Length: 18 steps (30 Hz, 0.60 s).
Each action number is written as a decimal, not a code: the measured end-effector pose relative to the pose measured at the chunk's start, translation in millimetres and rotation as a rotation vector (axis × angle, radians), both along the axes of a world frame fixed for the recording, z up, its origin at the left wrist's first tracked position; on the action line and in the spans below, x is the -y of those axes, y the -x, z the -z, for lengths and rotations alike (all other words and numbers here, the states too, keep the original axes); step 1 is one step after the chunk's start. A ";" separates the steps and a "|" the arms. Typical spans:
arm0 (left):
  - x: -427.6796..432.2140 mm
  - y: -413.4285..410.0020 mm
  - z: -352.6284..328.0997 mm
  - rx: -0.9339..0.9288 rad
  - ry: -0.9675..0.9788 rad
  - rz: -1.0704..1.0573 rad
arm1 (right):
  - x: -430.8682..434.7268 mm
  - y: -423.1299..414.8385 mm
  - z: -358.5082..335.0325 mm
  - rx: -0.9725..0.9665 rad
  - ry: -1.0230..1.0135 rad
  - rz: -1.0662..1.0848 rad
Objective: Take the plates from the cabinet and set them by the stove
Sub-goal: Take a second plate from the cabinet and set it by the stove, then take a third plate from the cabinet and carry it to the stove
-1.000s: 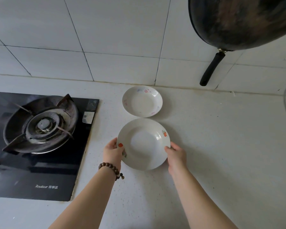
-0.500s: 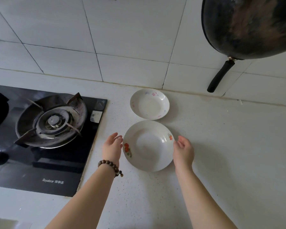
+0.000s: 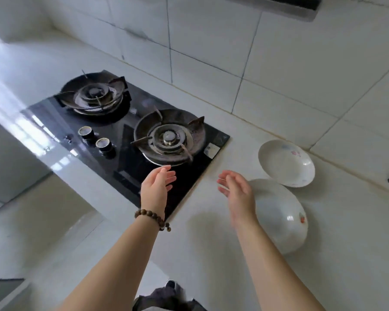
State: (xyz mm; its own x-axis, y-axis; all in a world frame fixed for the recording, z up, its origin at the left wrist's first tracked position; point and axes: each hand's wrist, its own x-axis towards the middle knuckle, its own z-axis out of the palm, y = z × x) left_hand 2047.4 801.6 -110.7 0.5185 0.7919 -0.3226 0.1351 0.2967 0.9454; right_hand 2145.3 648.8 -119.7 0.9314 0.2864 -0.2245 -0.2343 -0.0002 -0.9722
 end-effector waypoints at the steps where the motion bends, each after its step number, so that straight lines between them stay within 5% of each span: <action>1: -8.9 13.2 -1.1 -0.002 -0.002 -0.053 | -14.7 6.4 -1.7 0.001 0.003 -0.063; 18: -112.4 249.4 2.4 -0.001 -0.002 -0.772 | -218.4 167.5 -7.4 -0.081 0.032 -0.805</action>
